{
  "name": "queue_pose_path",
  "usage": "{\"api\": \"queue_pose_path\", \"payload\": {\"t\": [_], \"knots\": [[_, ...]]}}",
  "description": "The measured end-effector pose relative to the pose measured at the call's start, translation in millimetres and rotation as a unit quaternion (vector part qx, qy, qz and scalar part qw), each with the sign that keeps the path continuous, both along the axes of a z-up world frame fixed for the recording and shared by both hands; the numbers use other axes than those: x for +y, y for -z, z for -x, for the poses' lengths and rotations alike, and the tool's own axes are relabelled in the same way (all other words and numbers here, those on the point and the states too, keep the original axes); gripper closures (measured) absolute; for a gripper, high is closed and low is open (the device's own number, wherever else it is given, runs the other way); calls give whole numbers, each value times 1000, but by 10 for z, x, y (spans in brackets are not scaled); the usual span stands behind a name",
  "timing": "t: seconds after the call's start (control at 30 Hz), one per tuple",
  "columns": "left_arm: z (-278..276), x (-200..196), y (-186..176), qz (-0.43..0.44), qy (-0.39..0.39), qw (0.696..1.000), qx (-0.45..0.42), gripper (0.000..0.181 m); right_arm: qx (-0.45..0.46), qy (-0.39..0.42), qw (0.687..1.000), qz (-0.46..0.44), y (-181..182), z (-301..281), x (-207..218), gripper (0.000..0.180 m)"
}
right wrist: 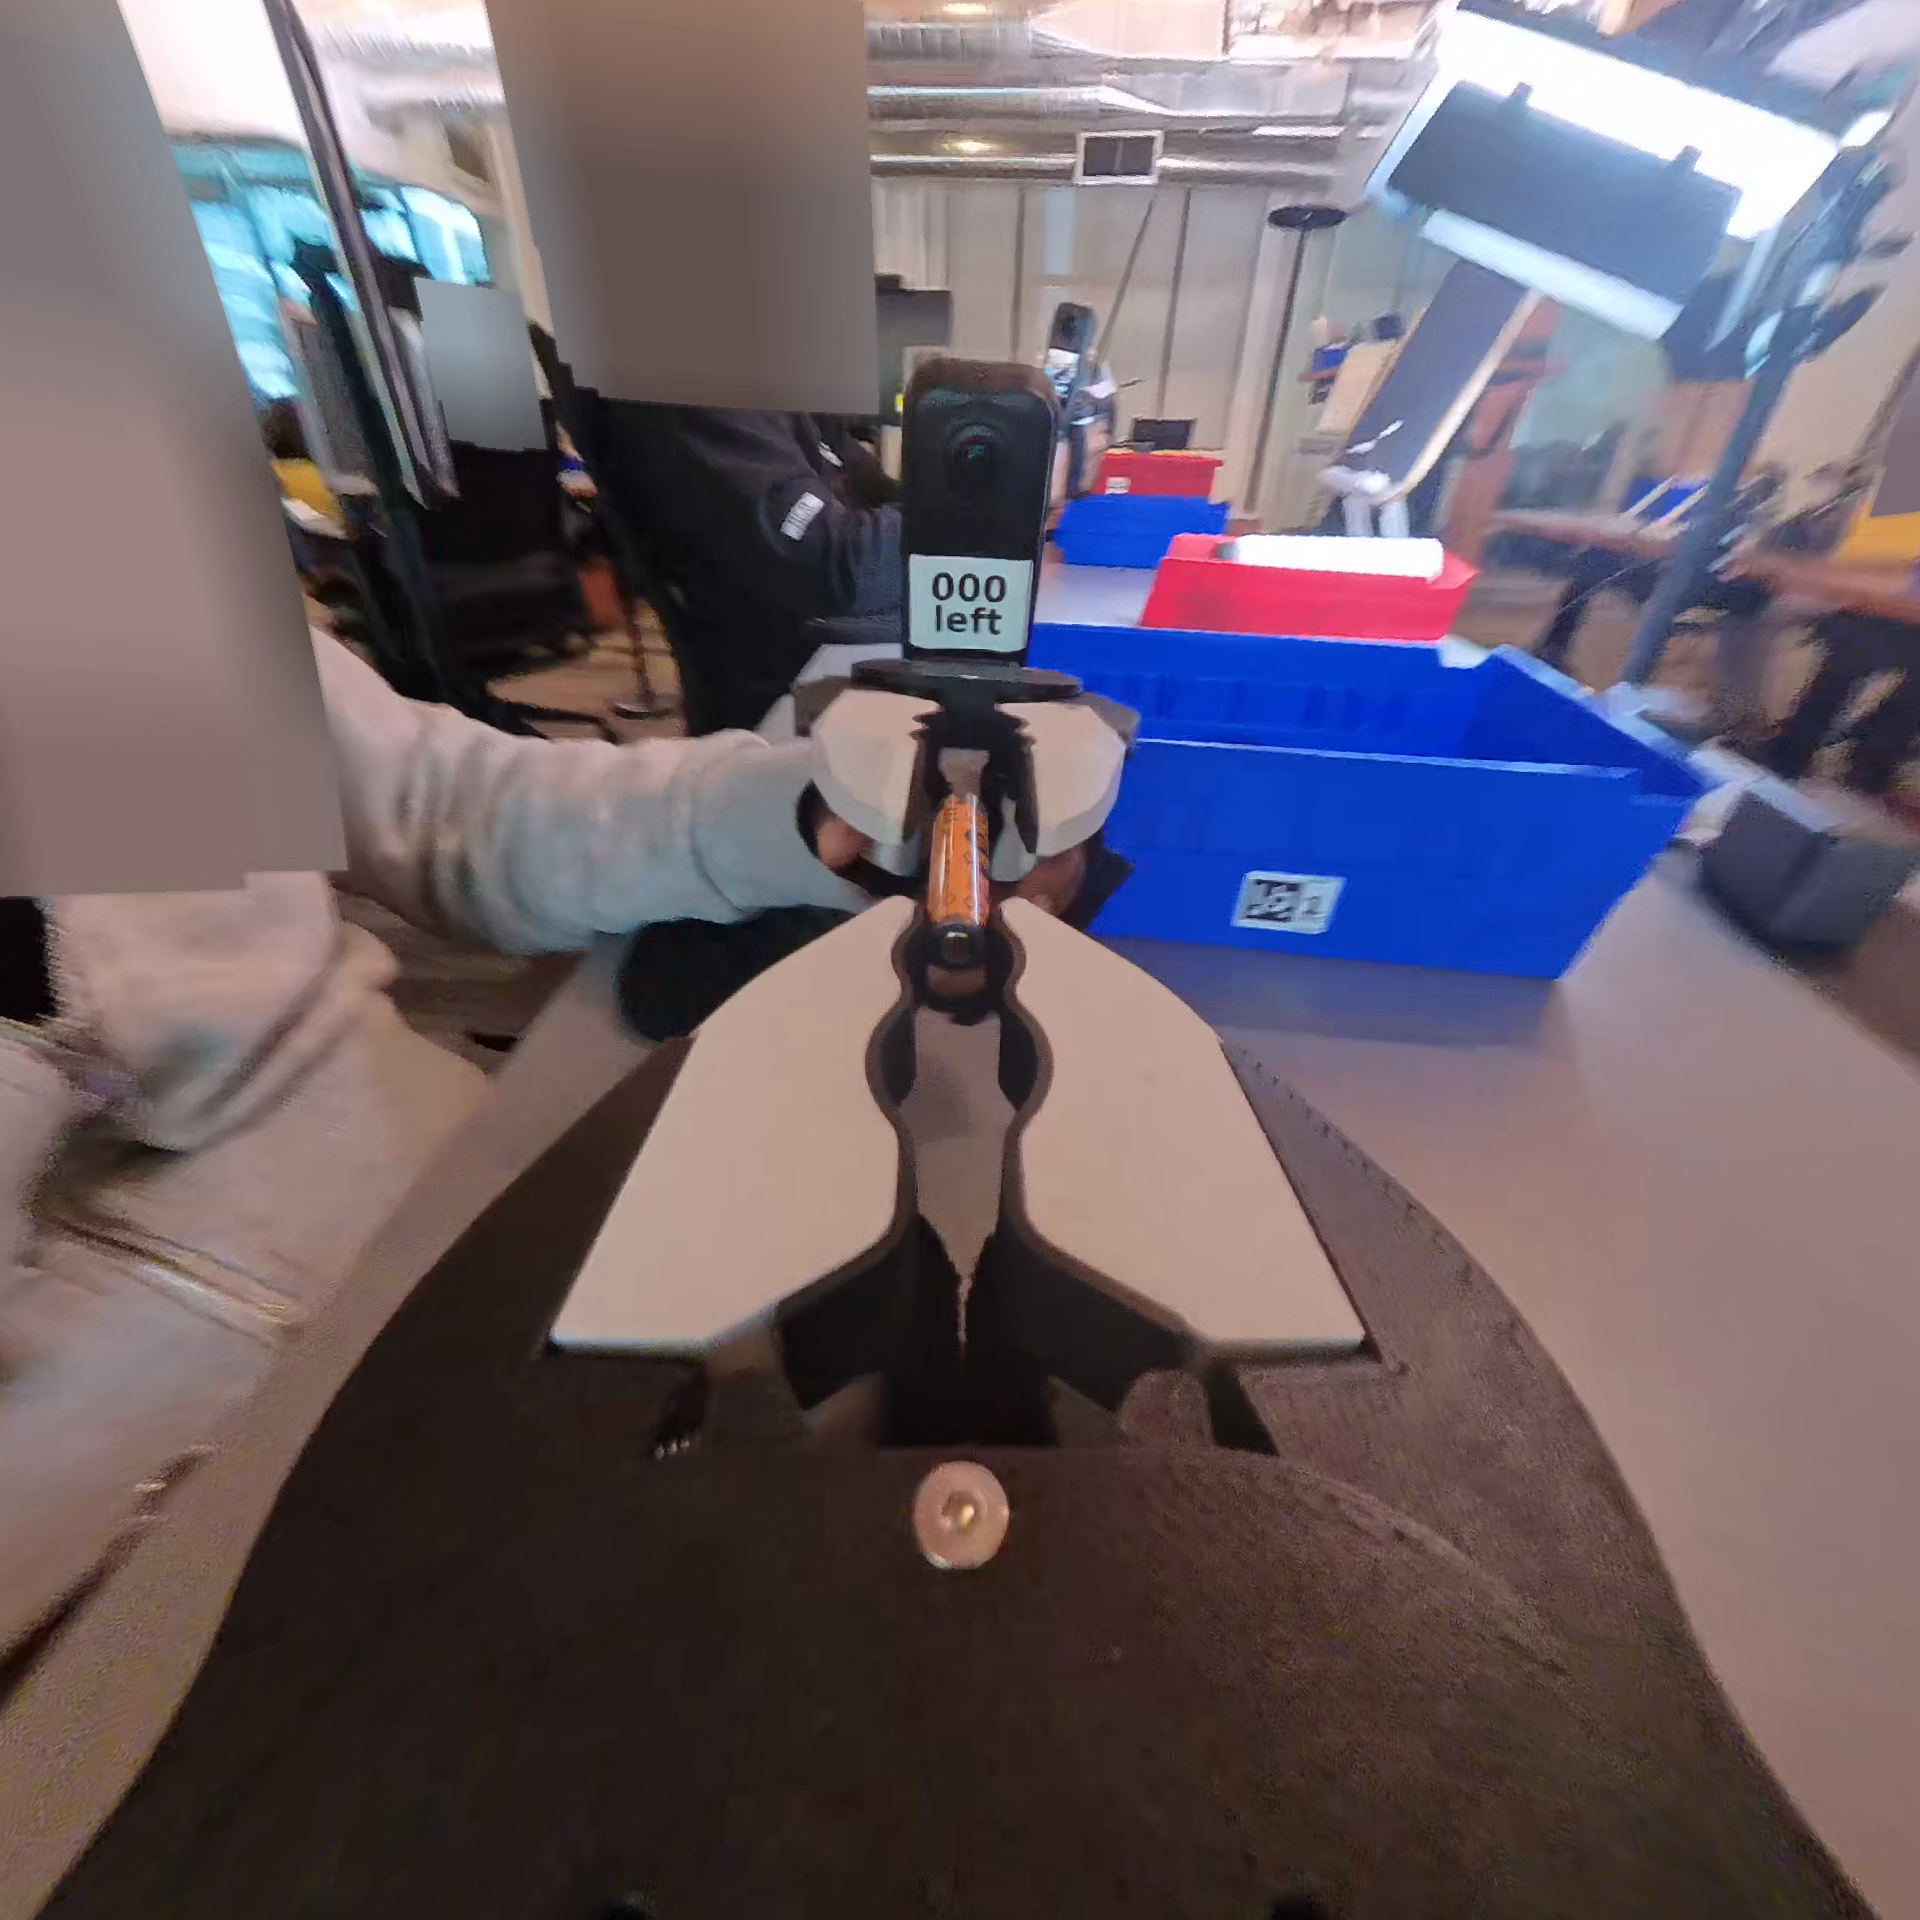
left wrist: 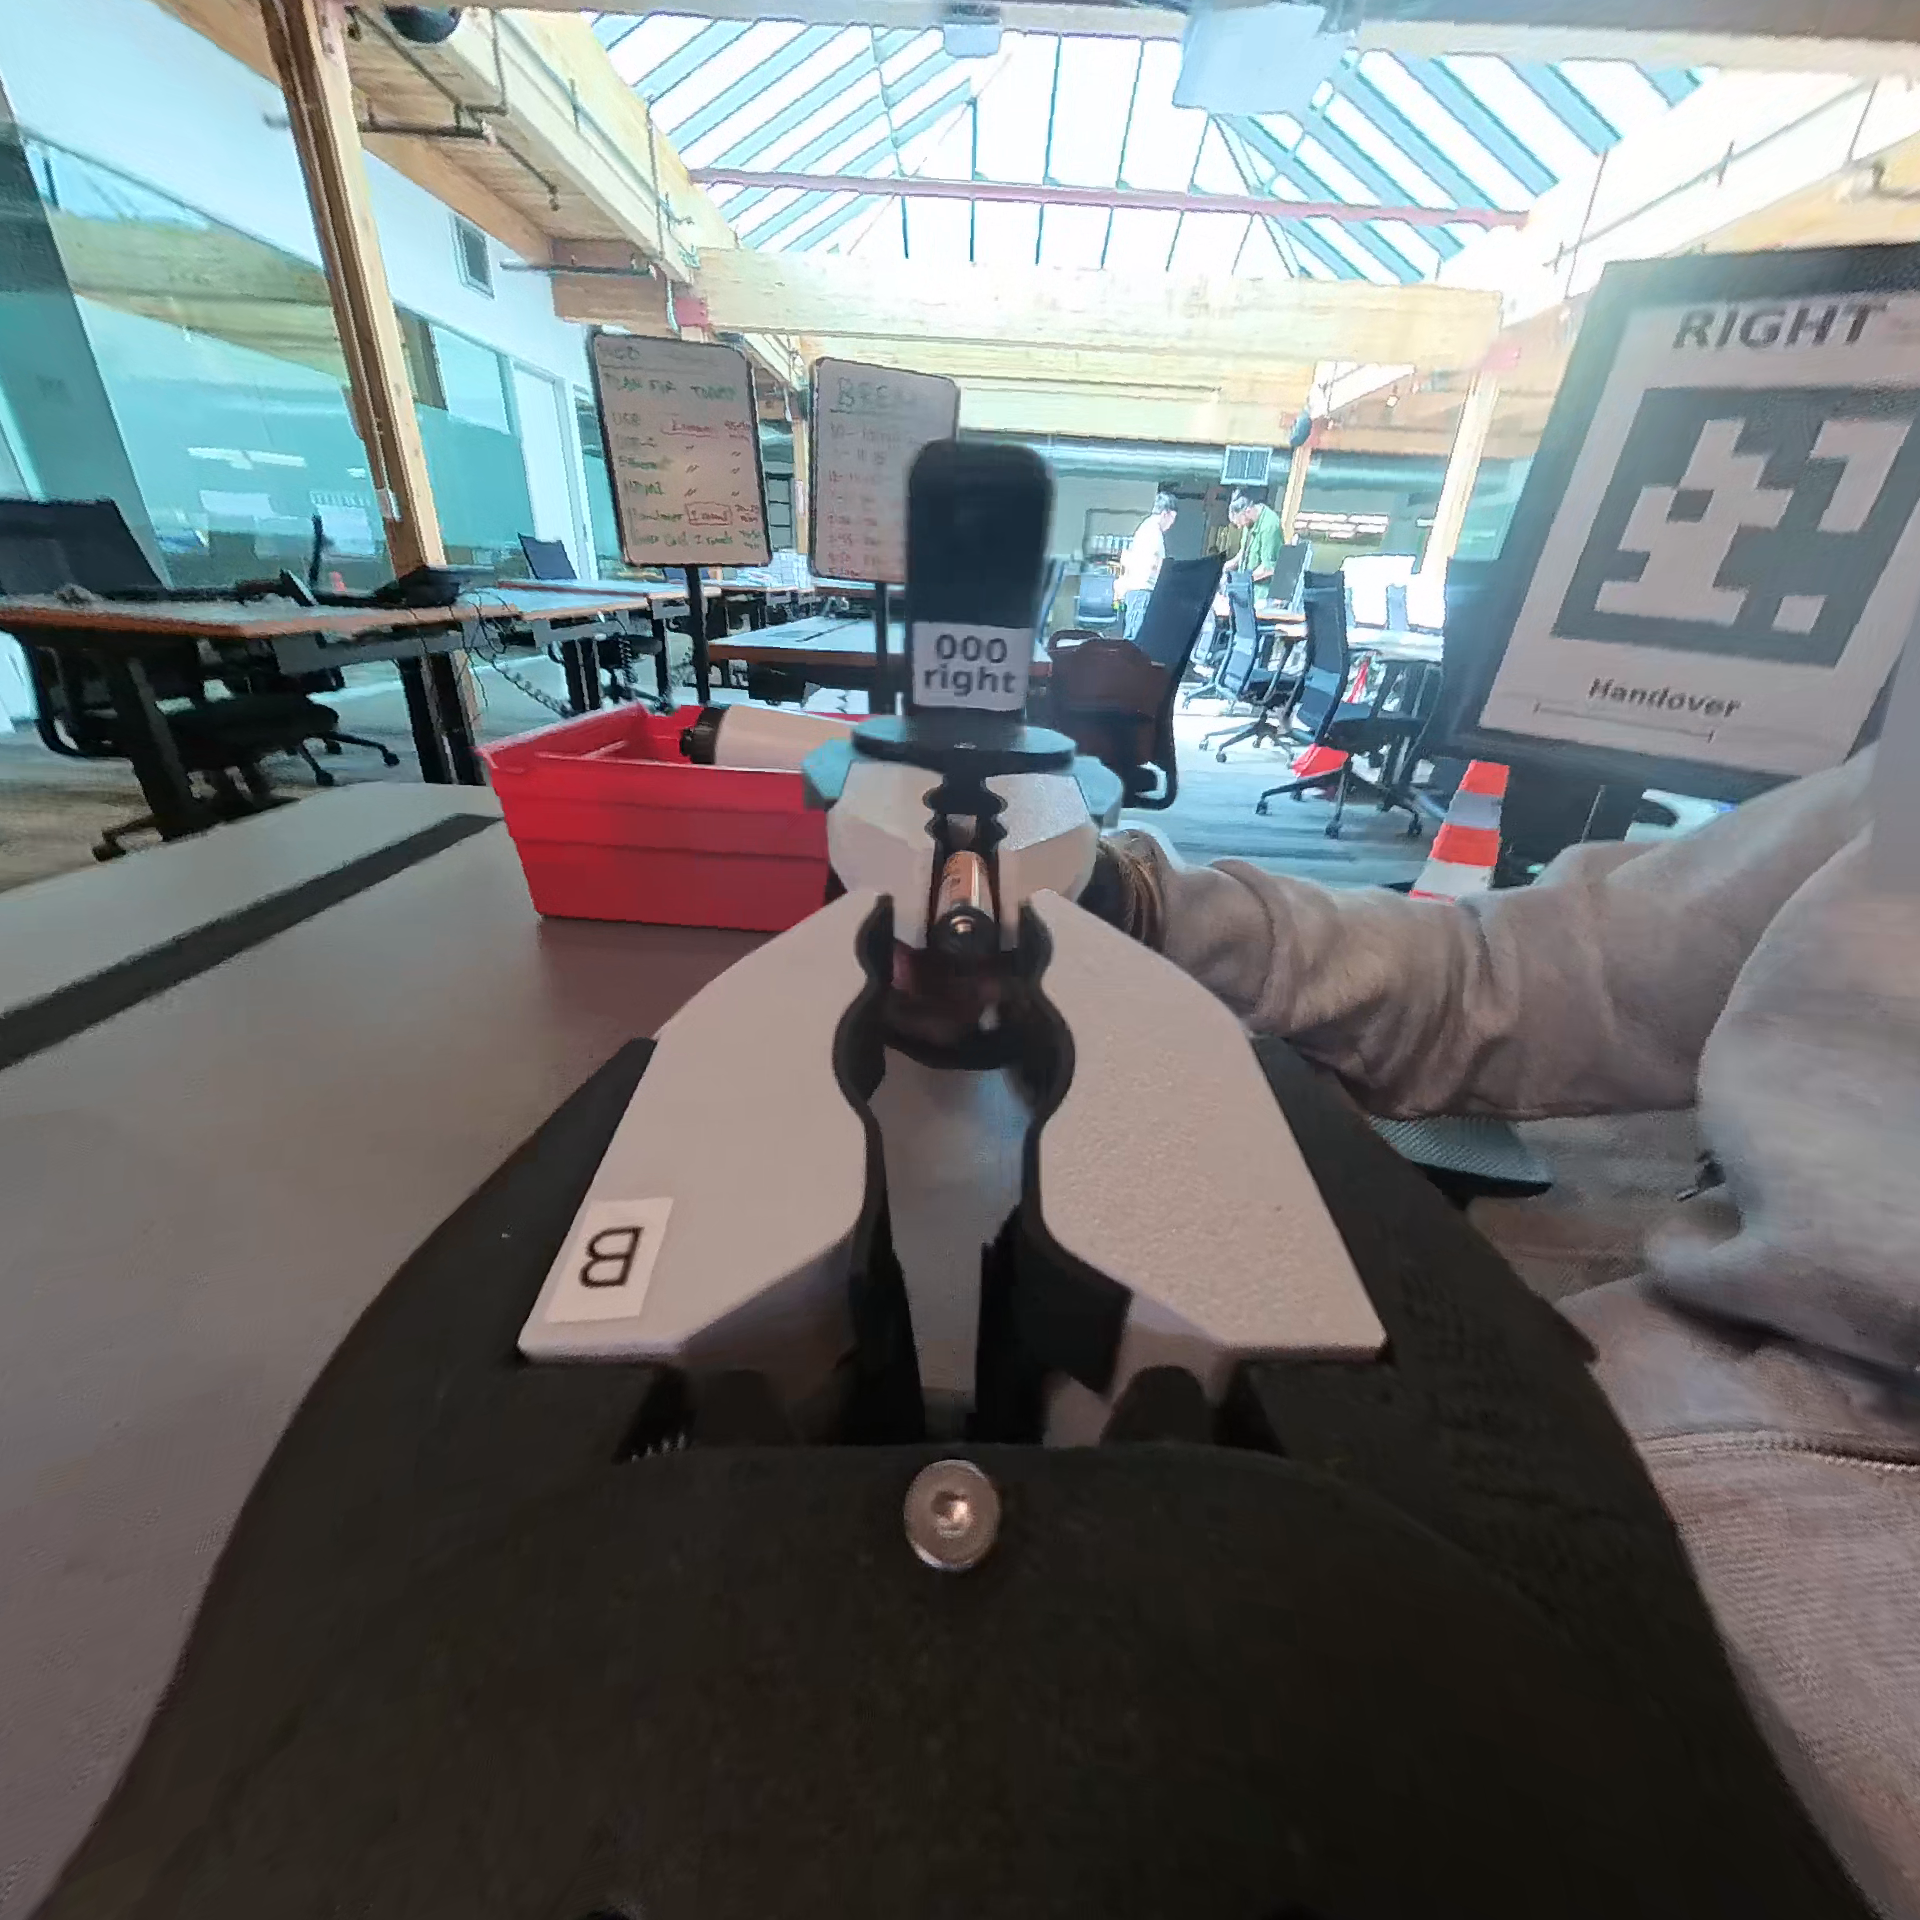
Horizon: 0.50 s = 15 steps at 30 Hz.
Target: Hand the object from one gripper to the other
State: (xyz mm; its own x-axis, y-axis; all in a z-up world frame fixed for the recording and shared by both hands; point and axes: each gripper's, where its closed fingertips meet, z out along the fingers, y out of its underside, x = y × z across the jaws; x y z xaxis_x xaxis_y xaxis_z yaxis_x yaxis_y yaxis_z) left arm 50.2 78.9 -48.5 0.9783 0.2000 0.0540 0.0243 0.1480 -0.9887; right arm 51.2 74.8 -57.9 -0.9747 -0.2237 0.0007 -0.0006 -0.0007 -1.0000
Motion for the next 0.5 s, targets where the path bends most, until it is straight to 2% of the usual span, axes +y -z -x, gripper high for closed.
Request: {"api": "queue_pose_path", "payload": {"t": [0.13, 0.2, 0.37, 0.5], "knots": [[19, 15, 69, 7, 23, 997, -77, 154, 124, 54, 991, 8, 1, 43, -2, 169], [23, 22, 94, 12, 26, 996, -87, 155, 162, 70, 984, 10, -1, 55, -2, 169], [30, -1, 67, 2, 23, 996, -88, 168, 184, 77, 980, -5, 61, 69, -21, 169], [31, -1, 76, 5, 28, 995, -99, 170, 184, 76, 980, -6, 63, 64, -25, 169]]}}
